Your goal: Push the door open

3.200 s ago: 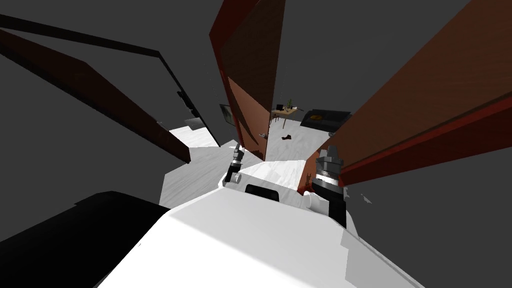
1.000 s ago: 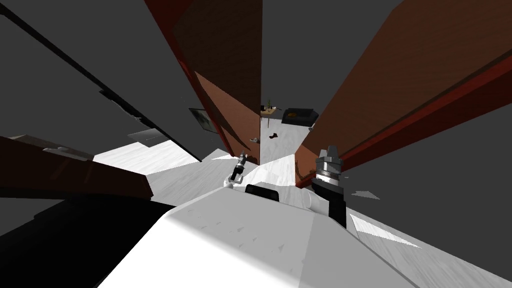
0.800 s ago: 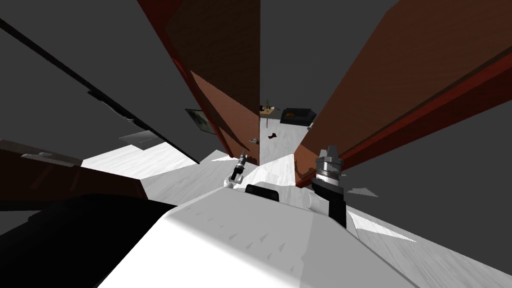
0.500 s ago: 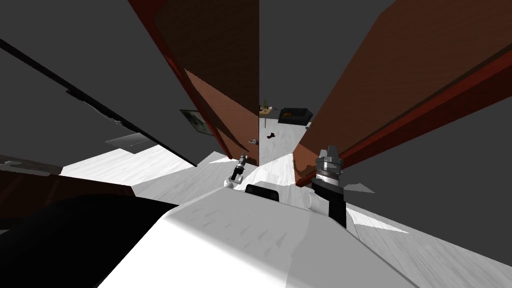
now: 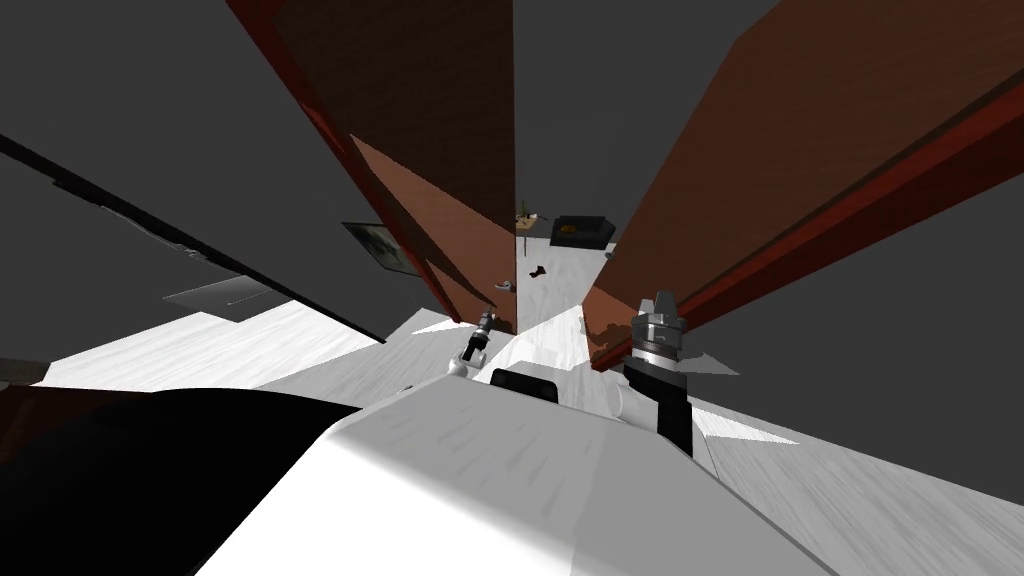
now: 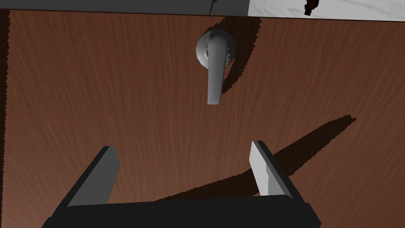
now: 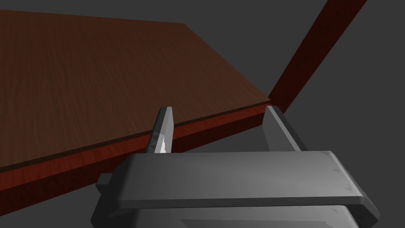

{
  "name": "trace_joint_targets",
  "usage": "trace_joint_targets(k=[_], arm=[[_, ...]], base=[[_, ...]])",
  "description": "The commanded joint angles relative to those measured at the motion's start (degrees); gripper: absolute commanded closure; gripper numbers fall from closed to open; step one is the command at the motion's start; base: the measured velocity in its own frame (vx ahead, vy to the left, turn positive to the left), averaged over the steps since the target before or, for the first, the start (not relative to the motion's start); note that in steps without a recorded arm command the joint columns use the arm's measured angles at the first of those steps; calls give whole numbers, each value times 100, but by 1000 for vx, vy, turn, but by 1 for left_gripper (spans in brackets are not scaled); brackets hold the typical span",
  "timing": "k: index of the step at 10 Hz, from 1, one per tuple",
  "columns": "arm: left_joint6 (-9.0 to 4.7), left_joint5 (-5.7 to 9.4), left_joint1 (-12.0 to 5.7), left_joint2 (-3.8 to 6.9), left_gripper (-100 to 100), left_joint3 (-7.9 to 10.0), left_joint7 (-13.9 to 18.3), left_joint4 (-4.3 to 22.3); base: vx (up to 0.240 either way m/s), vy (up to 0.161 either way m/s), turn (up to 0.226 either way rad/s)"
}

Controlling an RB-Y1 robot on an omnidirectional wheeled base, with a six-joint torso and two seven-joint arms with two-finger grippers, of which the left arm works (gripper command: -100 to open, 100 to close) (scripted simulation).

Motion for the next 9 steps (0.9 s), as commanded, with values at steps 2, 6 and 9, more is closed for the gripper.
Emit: trace_joint_targets(k=[2,6,9], arm=[[-99,14,-157,24,-100,-10,6,397],[-202,30,-354,38,-100,-25,-2,899],[-243,37,-370,22,-100,3,-10,932]], base=[[43,83,-113],[51,90,-128],[100,13,-23]])
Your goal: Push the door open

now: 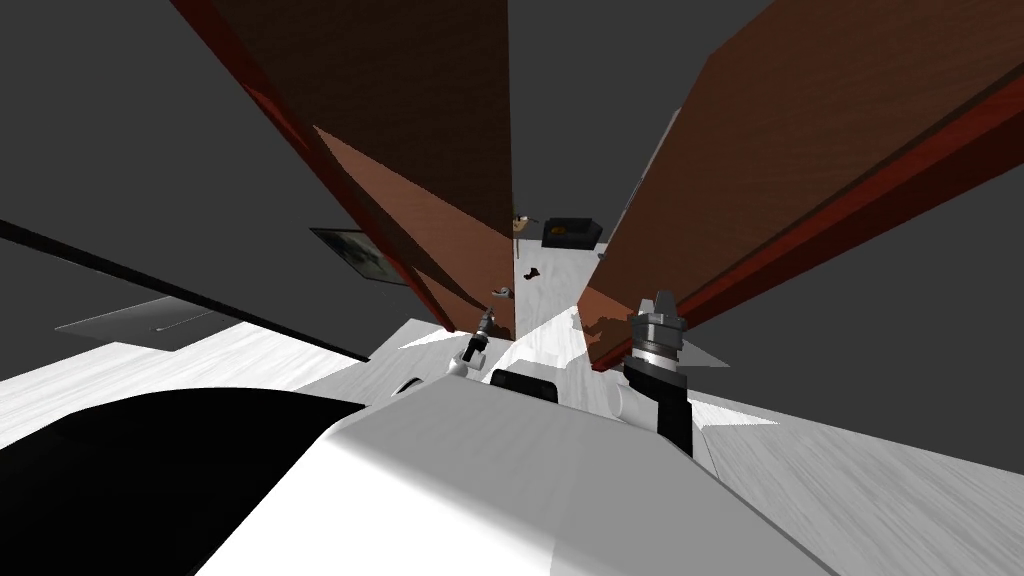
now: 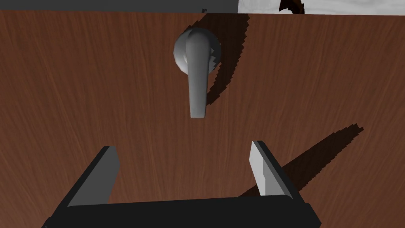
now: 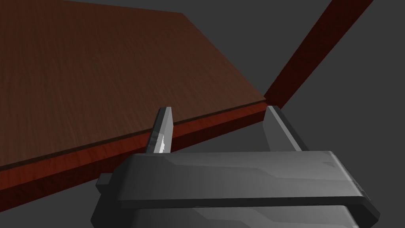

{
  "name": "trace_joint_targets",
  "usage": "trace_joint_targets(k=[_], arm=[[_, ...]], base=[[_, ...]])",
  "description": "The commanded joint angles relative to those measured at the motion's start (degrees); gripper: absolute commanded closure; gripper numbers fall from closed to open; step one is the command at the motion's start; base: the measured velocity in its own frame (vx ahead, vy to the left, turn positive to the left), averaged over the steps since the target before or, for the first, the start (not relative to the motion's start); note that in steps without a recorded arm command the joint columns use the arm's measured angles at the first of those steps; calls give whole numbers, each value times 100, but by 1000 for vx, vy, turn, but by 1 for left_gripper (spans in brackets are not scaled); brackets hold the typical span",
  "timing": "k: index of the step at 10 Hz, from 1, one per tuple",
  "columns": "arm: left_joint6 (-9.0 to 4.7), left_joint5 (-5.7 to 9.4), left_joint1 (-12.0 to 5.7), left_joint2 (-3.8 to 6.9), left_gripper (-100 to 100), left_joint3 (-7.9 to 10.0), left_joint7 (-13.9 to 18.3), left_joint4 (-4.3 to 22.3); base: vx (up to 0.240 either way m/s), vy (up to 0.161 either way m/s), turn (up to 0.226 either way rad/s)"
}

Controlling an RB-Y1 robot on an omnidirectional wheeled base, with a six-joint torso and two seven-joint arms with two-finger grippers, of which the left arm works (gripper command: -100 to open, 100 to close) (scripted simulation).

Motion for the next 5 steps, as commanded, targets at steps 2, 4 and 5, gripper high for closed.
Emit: trace_joint_targets(k=[2,4,5], arm=[[-19,9,-5,-14,-100,28,-15,28],[-39,17,-10,-27,-100,55,-29,60],[-49,21,-12,-34,-100,69,-36,77]], base=[[186,2,-27],[207,3,-27],[191,21,-30]])
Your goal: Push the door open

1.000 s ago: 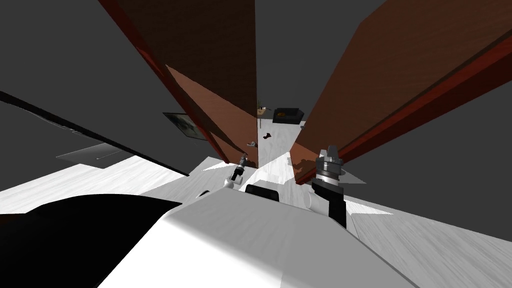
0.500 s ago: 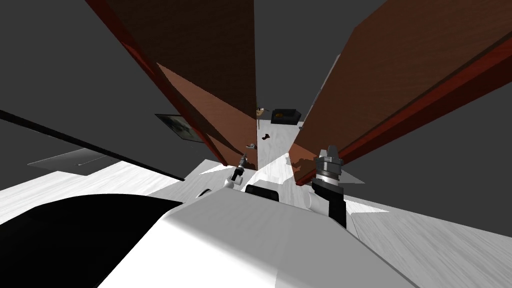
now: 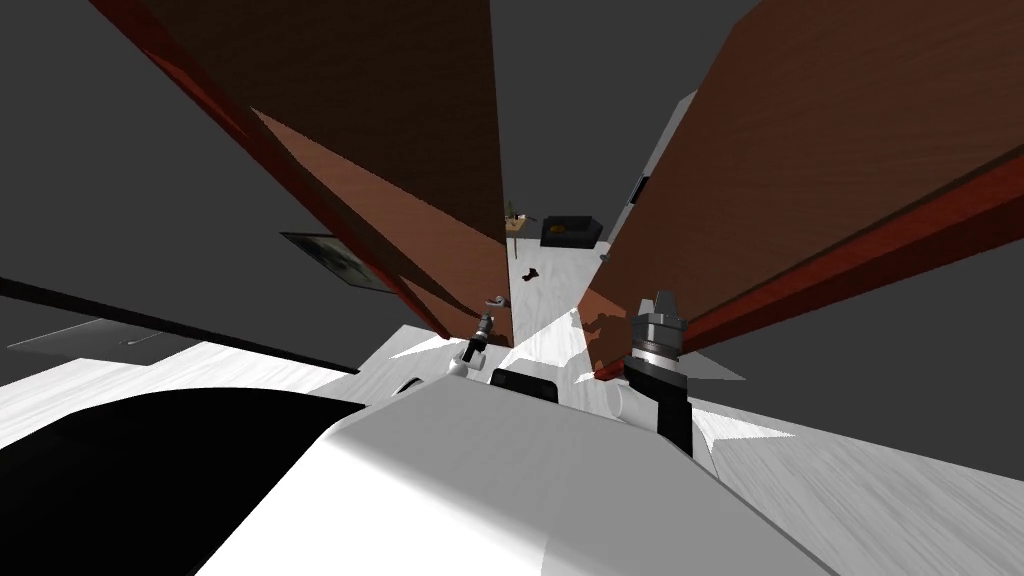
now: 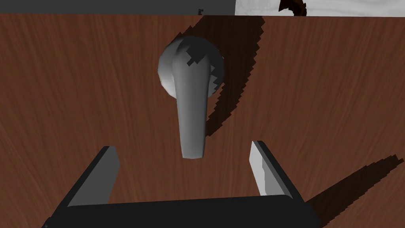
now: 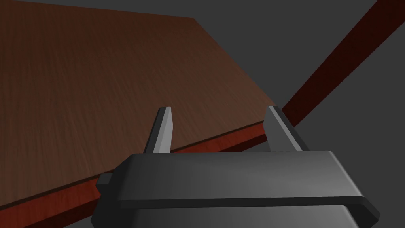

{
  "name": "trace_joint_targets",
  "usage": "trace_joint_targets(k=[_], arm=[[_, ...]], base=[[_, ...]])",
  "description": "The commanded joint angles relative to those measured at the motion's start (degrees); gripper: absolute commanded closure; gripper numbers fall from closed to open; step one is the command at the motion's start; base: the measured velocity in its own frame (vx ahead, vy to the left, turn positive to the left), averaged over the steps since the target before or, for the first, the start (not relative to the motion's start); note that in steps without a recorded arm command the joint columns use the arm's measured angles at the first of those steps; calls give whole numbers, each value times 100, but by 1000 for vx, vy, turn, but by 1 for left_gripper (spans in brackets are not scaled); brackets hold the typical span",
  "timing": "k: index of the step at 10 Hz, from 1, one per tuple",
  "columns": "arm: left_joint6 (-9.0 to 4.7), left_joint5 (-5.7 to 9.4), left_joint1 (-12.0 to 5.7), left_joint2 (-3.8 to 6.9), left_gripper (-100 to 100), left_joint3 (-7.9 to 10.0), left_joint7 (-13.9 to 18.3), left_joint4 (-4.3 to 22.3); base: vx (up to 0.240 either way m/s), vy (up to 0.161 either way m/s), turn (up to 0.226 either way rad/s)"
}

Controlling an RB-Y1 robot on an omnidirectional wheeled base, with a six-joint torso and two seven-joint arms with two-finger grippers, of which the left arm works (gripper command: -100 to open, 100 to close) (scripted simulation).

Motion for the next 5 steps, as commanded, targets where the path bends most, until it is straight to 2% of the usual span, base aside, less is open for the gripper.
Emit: trace_joint_targets(k=[1,4,5], arm=[[-19,7,-6,-10,-100,22,-11,31],[-45,18,-12,-27,-100,57,-29,73],[-37,15,-8,-25,-100,49,-26,59]], base=[[189,-6,-32],[193,3,-24],[83,4,-5]])
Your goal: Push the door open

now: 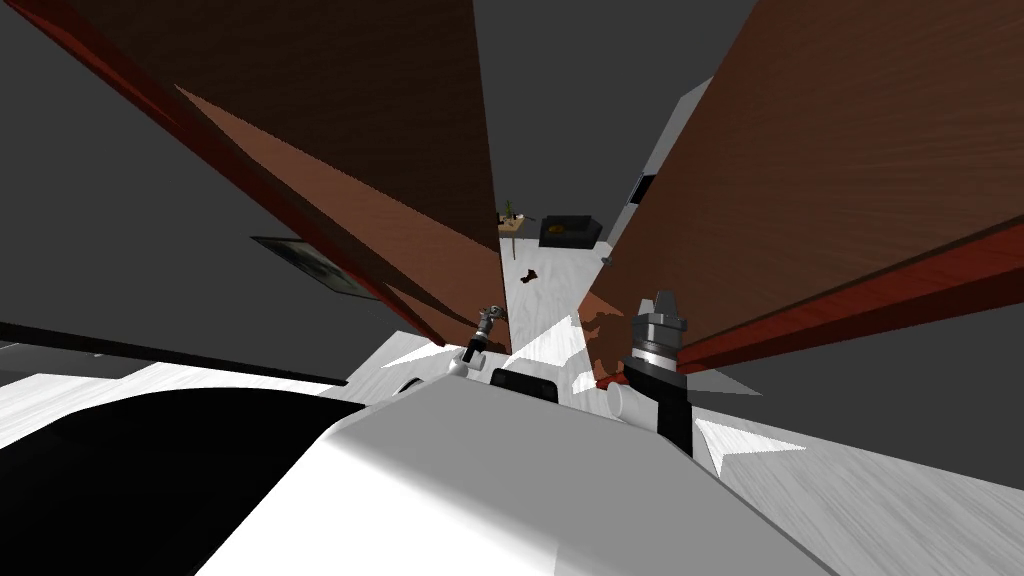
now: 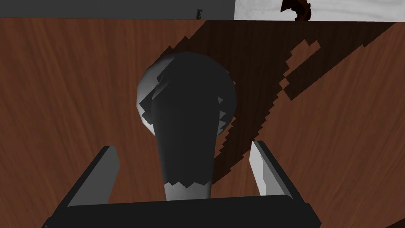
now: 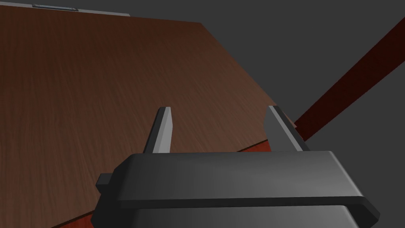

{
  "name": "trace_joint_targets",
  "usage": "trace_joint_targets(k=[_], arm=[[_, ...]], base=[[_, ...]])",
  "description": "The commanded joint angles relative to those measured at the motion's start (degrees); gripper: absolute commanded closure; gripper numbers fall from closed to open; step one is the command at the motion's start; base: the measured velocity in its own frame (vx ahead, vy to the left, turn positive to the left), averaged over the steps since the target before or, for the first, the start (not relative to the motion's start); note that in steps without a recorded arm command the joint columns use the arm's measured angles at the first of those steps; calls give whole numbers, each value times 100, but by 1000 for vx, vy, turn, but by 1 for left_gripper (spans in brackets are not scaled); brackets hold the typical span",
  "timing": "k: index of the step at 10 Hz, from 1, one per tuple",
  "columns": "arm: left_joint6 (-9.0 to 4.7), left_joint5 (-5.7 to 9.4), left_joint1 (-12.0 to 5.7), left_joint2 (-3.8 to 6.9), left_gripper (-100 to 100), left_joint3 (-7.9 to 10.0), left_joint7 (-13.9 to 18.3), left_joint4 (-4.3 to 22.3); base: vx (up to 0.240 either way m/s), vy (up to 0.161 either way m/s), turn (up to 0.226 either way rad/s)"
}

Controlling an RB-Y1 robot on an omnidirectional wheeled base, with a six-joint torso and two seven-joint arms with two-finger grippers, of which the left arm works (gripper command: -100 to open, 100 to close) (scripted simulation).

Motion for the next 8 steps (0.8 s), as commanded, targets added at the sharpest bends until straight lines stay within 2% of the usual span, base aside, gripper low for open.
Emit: trace_joint_targets(k=[1,6,8], arm=[[0,0,2,0,100,-1,2,1],[0,0,2,0,100,-1,2,1],[15,41,11,13,100,86,-33,33]], base=[[-11,-1,6],[-16,0,0],[115,-31,36]])
